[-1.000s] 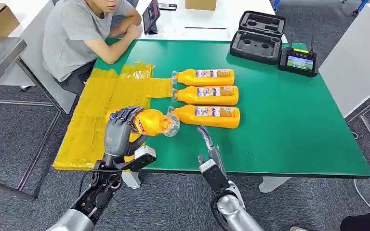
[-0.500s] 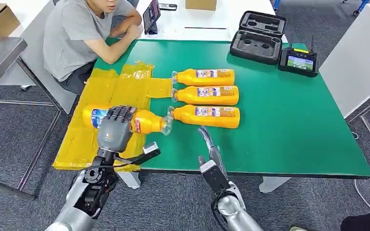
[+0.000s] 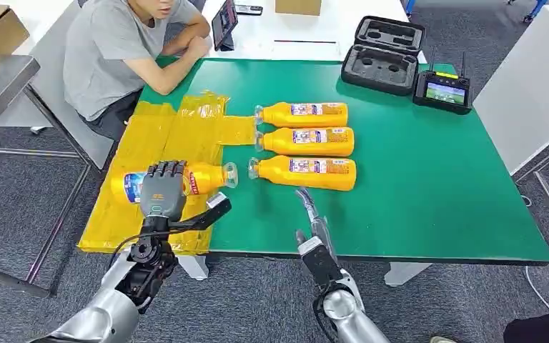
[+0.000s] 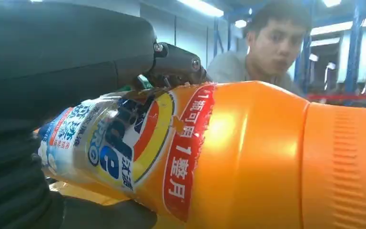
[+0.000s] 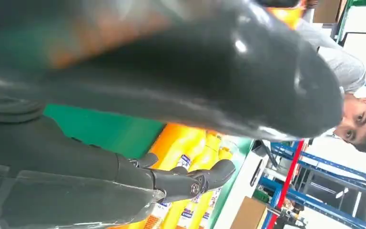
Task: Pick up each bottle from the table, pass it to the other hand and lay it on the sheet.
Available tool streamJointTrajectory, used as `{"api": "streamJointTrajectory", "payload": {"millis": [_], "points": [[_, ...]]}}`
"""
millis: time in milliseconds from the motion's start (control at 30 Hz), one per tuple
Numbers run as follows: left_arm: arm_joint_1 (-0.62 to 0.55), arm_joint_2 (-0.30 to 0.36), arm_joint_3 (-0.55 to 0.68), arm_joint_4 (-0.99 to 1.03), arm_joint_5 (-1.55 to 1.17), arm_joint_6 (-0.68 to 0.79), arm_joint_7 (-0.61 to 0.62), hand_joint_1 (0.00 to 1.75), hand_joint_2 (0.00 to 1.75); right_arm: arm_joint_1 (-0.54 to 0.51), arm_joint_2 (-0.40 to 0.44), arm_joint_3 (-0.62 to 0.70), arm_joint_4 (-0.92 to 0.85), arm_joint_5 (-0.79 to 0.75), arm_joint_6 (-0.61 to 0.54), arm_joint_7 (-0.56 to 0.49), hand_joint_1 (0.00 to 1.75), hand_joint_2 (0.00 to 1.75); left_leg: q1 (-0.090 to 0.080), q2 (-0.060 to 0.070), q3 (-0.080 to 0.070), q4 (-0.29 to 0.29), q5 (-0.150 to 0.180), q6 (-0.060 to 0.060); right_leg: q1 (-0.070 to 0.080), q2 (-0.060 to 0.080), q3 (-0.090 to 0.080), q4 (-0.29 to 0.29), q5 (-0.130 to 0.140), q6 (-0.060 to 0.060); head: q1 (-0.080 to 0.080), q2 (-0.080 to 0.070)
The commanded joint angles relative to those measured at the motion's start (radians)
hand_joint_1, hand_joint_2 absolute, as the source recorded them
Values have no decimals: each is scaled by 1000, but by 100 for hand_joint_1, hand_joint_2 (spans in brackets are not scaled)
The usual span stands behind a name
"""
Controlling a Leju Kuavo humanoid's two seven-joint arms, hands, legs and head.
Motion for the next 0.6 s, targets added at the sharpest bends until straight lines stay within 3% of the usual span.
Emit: {"api": "streamJointTrajectory", "payload": {"millis": [33, 233, 600], "points": [[-139, 34, -15, 207, -39, -149, 30, 175, 175, -35, 9, -27, 31, -11, 7, -2, 0, 0, 1, 1, 0, 2, -1, -1, 1, 0, 0, 2, -1, -2, 0, 0], [-164, 40, -43, 230, -67, -237, 34, 175, 175, -43, 9, -27, 39, -15, 5, -2, 0, 0, 1, 1, 0, 1, -1, -1, 1, 0, 0, 1, 0, -1, 0, 0], [-164, 40, -43, 230, -67, -237, 34, 175, 175, -43, 9, -27, 39, -15, 5, -2, 0, 0, 1, 2, 1, 2, -1, -1, 1, 2, 1, 2, -1, -2, 0, 0]]}}
